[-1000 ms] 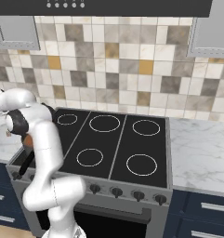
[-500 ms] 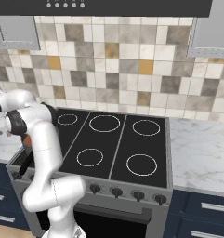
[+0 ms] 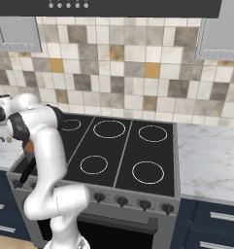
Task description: Pick up the sugar cube(s) and place them in the saucepan with hot chocolate.
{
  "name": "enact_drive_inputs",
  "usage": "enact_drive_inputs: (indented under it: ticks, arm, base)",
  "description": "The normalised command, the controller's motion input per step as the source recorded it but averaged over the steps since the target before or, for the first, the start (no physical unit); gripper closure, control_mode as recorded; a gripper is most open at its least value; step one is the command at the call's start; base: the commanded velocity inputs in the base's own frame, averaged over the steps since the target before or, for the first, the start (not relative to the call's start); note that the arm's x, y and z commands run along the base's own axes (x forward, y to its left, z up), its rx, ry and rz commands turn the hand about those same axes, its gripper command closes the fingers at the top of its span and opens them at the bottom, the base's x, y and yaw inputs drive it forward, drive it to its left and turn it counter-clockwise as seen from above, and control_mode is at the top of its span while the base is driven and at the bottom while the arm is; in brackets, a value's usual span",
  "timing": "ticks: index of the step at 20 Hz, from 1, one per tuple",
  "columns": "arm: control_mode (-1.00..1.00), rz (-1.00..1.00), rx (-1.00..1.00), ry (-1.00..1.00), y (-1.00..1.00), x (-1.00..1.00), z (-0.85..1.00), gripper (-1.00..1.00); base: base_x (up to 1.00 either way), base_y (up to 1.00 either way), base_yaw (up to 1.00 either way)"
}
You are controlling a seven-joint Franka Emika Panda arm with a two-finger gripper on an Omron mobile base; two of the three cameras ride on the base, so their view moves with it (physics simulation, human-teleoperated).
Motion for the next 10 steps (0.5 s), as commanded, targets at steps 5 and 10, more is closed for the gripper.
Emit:
enact_drive_inputs:
  ticks: [5,10]
  arm:
    - [-1.0,0.05,0.0,-0.08,0.18,0.06,0.0,-1.0]
    - [-1.0,0.05,0.0,0.0,0.24,0.18,0.27,-1.0]
  base:
    - [0.0,0.0,0.0]
    - [0.0,0.0,0.0]
